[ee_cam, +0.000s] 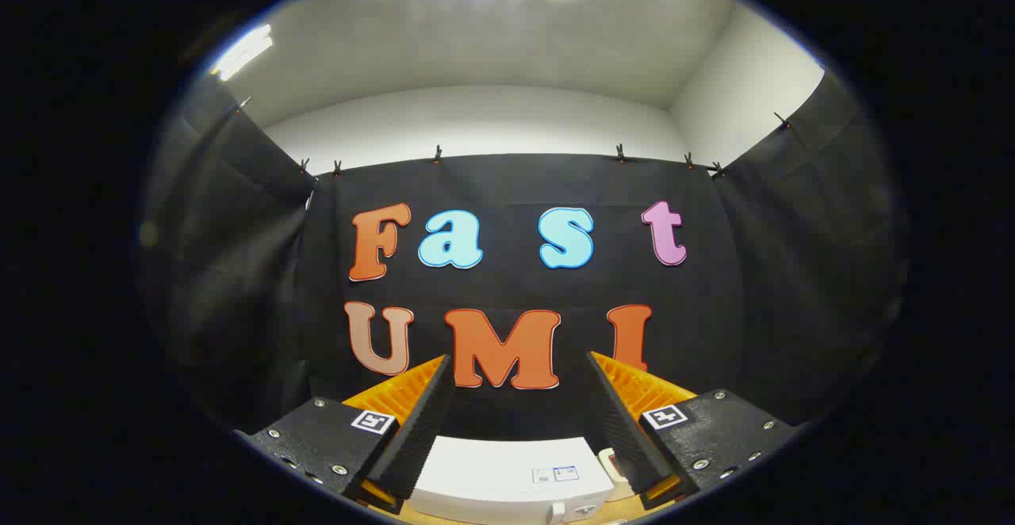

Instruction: Open the microwave, put the food inside, and close the microwave door.

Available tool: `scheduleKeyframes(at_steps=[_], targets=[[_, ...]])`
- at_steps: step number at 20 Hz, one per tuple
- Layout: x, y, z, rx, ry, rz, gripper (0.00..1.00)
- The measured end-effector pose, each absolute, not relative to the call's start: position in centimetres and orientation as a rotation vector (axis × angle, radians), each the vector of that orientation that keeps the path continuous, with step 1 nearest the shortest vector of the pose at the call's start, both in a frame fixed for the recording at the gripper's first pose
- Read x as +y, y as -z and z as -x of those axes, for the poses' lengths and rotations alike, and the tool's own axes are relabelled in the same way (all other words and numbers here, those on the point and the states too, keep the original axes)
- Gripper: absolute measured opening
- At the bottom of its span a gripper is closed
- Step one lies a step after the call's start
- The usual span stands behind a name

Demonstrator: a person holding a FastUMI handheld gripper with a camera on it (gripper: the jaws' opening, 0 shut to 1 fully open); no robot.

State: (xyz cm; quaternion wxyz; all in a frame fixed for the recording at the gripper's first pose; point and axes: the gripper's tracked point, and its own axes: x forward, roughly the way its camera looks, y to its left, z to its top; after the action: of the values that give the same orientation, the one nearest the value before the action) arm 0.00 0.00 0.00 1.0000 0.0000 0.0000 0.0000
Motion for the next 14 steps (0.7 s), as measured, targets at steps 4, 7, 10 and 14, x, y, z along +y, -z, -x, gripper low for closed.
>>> scheduleKeyframes(at_steps=[4,7,10,14], targets=[[-0.9,0.6,-1.1,0.035,-0.005,-0.053,0.97],[-2.4,1.7,-1.6,0.049,0.022,-0.036,0.97],[-3.8,1.7,-2.0,0.043,0.046,-0.019,0.97],[-4.7,1.5,-2.0,0.003,0.051,0.032,0.97]])
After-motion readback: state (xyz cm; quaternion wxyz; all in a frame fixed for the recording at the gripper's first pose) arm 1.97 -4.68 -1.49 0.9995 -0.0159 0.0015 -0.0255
